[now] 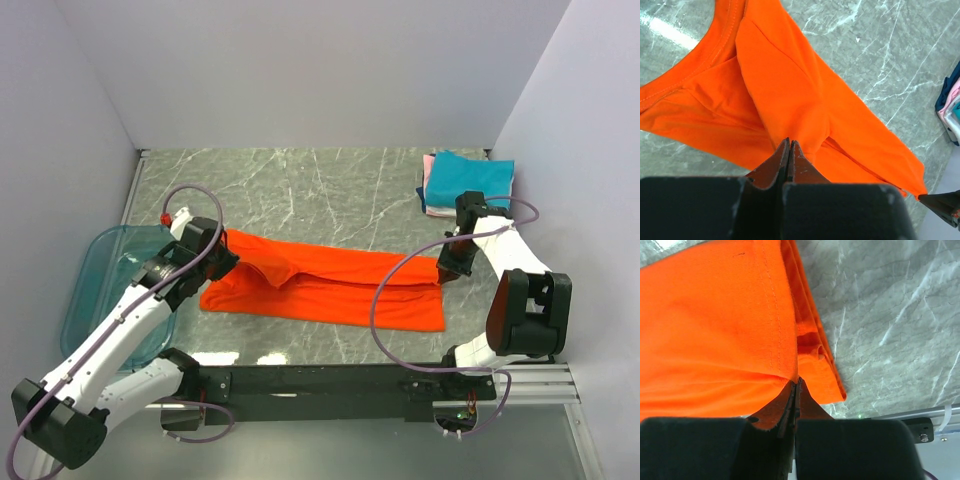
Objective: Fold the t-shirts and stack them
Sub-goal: Fold the tshirt
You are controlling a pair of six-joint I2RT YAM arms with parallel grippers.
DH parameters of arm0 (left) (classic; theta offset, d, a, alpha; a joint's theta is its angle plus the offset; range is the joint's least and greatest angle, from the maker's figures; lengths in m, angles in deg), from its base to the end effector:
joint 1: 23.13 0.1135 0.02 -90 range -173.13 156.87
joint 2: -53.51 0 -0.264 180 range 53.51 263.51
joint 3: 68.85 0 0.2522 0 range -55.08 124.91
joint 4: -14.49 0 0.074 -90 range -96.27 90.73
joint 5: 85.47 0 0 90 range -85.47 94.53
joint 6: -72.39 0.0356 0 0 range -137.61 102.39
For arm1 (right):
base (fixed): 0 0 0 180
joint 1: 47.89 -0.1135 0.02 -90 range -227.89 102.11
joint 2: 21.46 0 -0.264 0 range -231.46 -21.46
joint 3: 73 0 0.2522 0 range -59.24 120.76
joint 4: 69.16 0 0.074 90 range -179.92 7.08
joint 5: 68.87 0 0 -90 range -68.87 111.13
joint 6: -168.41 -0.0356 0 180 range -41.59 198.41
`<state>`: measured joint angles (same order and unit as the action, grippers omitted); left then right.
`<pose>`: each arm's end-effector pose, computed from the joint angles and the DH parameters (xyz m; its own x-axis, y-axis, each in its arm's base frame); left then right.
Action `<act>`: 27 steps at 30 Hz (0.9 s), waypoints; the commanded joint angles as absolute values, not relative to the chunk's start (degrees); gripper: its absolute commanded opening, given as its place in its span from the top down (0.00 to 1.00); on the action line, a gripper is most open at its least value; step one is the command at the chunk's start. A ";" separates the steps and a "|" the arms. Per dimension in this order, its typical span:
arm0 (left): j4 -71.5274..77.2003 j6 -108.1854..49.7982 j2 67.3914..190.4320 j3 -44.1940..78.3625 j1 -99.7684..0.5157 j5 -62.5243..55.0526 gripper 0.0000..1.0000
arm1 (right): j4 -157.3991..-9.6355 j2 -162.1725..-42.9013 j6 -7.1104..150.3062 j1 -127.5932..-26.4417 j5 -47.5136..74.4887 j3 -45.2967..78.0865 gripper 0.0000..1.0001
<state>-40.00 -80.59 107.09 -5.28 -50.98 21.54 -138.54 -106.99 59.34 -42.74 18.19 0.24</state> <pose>0.1717 -0.0789 0.2940 -0.5152 -0.6913 -0.5067 -0.4329 0.7201 -0.5422 0.2608 -0.0217 0.2146 -0.9045 0.4091 -0.1203 0.3997 0.9117 0.0953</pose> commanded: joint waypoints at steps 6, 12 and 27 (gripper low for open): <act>-40.40 -81.78 104.75 -7.09 -51.08 20.35 1.00 | -138.21 -107.50 57.85 -42.35 19.72 -0.53 0.92; -39.35 -80.19 105.53 -7.71 -51.08 18.15 1.00 | -137.85 -103.55 58.81 -44.19 21.04 2.63 0.47; -39.08 -77.65 107.11 -10.52 -50.73 18.32 1.00 | -117.65 -103.88 46.78 -70.36 -0.75 3.33 0.52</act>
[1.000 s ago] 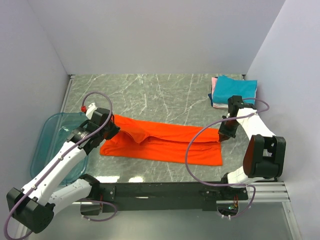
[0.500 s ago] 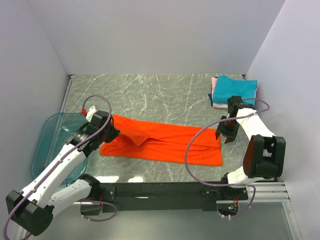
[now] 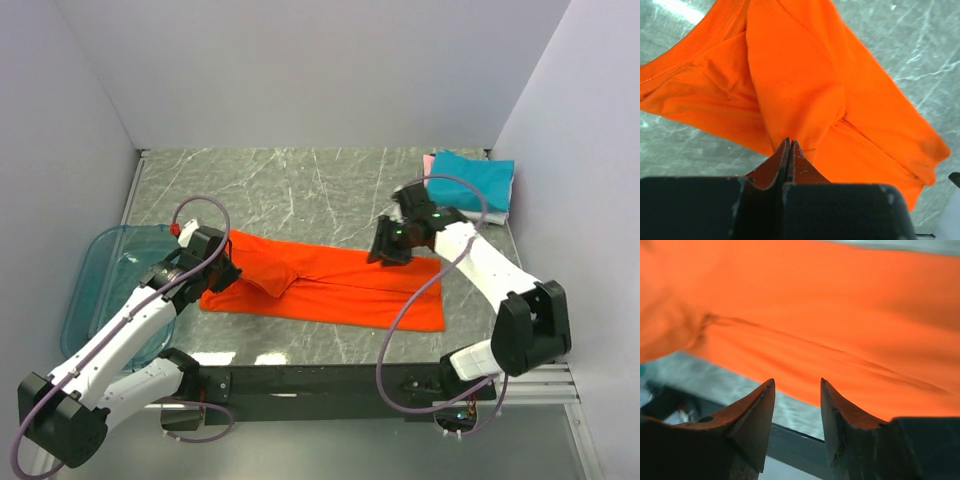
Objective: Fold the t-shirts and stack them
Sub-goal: Fold the tshirt
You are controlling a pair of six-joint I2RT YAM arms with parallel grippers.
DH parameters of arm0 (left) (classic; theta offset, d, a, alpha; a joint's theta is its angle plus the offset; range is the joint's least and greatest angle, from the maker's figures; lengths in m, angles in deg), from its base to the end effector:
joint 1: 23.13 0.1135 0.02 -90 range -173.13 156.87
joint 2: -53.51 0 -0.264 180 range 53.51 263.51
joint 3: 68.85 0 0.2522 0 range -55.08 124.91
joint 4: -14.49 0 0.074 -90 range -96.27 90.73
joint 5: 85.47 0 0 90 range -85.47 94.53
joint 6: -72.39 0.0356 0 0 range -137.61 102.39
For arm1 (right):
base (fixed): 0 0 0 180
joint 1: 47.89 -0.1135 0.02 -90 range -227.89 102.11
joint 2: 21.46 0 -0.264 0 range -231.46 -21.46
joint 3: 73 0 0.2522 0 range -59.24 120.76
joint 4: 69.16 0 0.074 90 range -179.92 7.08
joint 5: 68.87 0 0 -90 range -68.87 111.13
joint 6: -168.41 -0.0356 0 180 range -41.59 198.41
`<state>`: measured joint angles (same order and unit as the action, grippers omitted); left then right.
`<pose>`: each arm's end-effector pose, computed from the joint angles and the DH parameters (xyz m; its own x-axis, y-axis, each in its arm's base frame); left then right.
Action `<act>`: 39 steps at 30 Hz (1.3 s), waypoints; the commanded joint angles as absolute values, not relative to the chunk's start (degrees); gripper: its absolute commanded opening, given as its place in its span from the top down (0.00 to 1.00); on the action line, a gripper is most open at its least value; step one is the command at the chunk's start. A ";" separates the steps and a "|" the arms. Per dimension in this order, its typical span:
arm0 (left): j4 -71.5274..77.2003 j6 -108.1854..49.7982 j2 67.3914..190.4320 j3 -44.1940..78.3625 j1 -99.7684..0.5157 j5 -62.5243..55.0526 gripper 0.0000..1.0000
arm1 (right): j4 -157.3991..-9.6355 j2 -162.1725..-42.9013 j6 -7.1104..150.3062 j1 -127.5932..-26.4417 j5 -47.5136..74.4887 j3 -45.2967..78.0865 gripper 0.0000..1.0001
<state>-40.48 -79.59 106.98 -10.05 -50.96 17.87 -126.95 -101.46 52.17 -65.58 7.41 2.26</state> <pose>0.1668 -0.0788 0.2663 -0.6009 -0.6541 -0.4594 -0.4435 0.7510 -0.4891 0.2600 0.0918 0.2563 -0.9348 0.1527 -0.3207 0.0155 0.9195 0.3927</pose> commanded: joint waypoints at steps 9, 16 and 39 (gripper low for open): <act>-34.43 -71.94 112.30 -12.72 -47.04 12.88 1.00 | -112.54 -120.23 44.49 -87.60 -3.03 16.16 0.53; -33.02 -67.80 115.12 -14.12 -43.78 9.98 1.00 | -114.47 -129.99 44.40 -96.40 -2.52 23.37 0.53; -32.23 -64.81 113.62 -17.29 -40.27 6.64 1.00 | -111.66 -140.55 41.76 -99.57 -1.28 27.33 0.51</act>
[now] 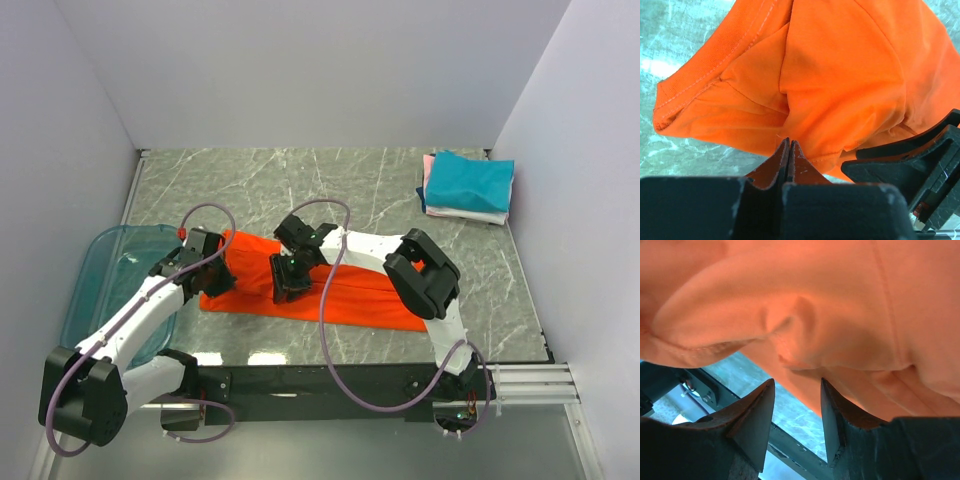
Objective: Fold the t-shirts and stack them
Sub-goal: Fold the tshirt
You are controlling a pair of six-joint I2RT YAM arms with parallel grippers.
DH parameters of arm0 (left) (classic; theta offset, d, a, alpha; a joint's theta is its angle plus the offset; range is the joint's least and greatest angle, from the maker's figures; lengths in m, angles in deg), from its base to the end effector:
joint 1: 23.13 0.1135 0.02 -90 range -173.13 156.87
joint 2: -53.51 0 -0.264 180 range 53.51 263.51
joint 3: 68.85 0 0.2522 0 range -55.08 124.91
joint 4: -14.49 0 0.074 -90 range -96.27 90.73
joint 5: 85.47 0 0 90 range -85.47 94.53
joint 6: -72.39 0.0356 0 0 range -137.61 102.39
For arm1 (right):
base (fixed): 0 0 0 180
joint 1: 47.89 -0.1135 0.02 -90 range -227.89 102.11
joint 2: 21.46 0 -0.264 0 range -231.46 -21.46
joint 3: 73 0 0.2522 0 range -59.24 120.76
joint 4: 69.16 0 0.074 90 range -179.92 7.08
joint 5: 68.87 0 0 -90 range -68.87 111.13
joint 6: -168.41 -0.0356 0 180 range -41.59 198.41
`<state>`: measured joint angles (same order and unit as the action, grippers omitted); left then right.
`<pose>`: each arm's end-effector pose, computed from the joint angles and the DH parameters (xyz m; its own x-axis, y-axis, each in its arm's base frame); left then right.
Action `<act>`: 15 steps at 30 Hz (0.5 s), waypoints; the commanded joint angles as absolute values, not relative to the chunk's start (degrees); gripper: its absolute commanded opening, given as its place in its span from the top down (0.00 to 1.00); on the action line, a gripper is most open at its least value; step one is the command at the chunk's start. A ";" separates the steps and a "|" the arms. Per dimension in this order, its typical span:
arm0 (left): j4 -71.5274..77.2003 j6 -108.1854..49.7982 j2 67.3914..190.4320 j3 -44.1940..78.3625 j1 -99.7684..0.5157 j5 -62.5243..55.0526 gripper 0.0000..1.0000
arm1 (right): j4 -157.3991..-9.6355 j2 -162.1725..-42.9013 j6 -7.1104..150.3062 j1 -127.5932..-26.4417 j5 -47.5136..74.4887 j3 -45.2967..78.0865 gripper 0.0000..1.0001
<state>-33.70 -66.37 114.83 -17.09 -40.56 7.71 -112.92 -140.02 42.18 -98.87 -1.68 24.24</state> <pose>0.1918 -0.0582 0.2106 -0.7356 -0.5560 -0.3870 -0.4282 0.8243 -0.3703 0.2576 0.3398 0.1568 -0.9446 -0.3004 -0.1321 -0.3232 0.7822 0.5326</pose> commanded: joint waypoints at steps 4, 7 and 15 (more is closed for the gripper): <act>-32.23 -64.28 113.71 -17.38 -40.09 6.46 1.00 | -111.92 -141.69 41.67 -99.75 -1.02 28.65 0.50; -32.23 -64.02 113.71 -17.29 -39.91 6.37 1.00 | -112.01 -141.95 41.67 -99.83 -0.76 29.35 0.50; -32.67 -63.58 113.01 -17.38 -39.56 6.46 1.00 | -113.95 -144.50 42.29 -100.10 0.65 31.64 0.52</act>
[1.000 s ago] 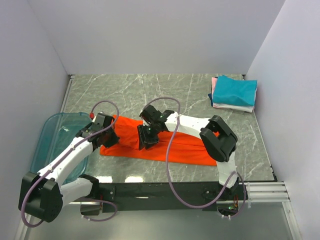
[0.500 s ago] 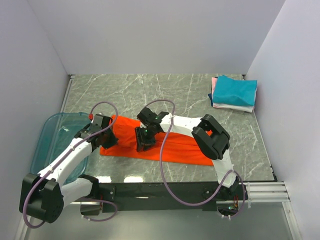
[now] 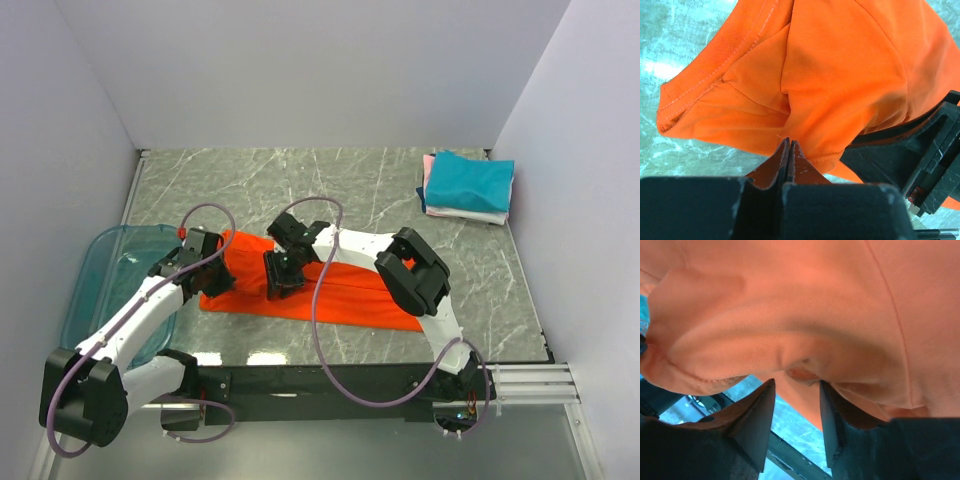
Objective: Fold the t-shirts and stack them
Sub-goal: Fold the tshirt
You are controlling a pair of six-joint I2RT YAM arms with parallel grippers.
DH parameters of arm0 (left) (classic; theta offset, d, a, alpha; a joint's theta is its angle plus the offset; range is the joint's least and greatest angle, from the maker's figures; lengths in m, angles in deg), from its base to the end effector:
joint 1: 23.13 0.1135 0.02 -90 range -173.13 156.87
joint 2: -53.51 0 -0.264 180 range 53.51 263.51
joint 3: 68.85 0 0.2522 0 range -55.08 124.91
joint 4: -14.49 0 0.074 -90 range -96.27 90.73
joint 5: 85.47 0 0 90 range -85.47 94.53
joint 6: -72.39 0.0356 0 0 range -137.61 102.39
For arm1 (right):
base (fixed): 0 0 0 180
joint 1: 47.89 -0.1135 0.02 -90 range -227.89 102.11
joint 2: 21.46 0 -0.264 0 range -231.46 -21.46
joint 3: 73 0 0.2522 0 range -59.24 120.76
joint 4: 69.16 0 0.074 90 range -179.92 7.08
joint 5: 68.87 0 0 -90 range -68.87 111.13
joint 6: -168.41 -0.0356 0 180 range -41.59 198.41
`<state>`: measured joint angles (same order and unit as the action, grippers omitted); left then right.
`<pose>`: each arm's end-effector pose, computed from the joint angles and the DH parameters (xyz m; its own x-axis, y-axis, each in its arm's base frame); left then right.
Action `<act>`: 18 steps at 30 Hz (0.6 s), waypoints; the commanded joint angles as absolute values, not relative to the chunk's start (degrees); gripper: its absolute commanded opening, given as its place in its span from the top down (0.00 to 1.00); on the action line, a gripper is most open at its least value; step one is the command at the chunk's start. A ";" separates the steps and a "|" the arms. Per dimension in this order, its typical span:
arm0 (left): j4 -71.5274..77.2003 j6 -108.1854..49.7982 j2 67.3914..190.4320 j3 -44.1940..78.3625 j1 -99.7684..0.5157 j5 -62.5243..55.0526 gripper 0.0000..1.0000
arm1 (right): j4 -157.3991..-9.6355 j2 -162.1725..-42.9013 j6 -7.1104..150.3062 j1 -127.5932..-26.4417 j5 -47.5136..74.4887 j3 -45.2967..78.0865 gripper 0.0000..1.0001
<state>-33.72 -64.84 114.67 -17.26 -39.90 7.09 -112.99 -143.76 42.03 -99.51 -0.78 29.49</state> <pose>0.1917 -0.0561 0.2101 -0.7449 -0.5415 -0.3898 -0.4144 0.8334 -0.3657 0.2664 0.3578 0.1553 -0.9403 -0.3009 -0.1592 -0.3384 0.7758 0.5325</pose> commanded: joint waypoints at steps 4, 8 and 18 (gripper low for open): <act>-32.93 -63.58 112.48 -17.29 -39.39 6.63 1.00 | -114.82 -145.20 42.29 -100.19 1.70 32.08 0.64; -33.02 -63.58 112.30 -17.38 -39.30 6.55 1.00 | -115.79 -145.65 42.38 -100.19 2.49 32.52 0.79; -32.58 -63.40 112.83 -17.91 -39.21 6.02 1.00 | -115.97 -143.63 42.73 -100.19 2.23 32.96 1.00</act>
<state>-33.77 -64.79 113.34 -17.48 -39.53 6.85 -115.28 -144.59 42.25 -99.66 1.80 30.56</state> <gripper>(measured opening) 0.012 0.039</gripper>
